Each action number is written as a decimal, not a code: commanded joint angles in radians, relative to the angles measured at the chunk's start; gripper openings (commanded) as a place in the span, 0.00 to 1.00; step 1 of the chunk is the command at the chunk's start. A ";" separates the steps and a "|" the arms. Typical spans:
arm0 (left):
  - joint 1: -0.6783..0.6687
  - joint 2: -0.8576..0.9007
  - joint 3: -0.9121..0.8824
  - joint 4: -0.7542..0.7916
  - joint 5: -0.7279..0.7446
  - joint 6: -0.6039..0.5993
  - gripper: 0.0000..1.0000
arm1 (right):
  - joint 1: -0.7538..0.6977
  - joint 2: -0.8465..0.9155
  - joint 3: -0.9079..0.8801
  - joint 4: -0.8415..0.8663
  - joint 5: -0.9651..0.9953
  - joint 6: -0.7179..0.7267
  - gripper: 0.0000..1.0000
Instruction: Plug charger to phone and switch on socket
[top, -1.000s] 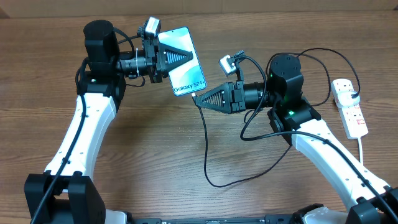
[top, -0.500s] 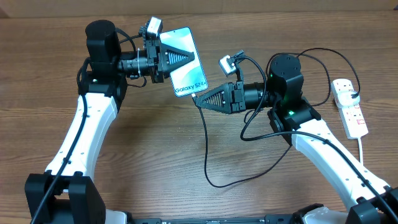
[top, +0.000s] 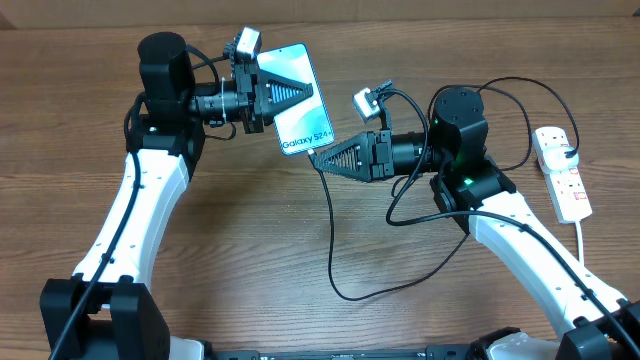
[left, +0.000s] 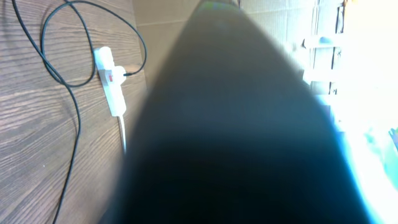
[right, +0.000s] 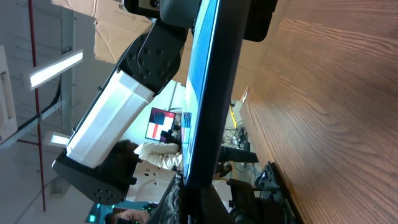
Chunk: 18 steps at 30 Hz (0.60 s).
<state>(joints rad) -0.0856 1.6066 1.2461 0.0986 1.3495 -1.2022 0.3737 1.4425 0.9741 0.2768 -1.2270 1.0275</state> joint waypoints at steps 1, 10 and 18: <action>-0.009 -0.011 0.012 0.006 0.028 -0.010 0.04 | -0.003 -0.018 0.009 0.010 0.062 0.024 0.04; -0.009 -0.011 0.012 0.006 0.029 -0.010 0.04 | -0.003 -0.018 0.009 0.036 0.086 0.047 0.04; -0.011 -0.011 0.012 0.006 0.031 -0.009 0.04 | -0.003 -0.018 0.009 0.052 0.142 0.069 0.04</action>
<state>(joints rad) -0.0845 1.6066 1.2461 0.1005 1.3201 -1.2072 0.3748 1.4425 0.9741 0.3054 -1.1885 1.0801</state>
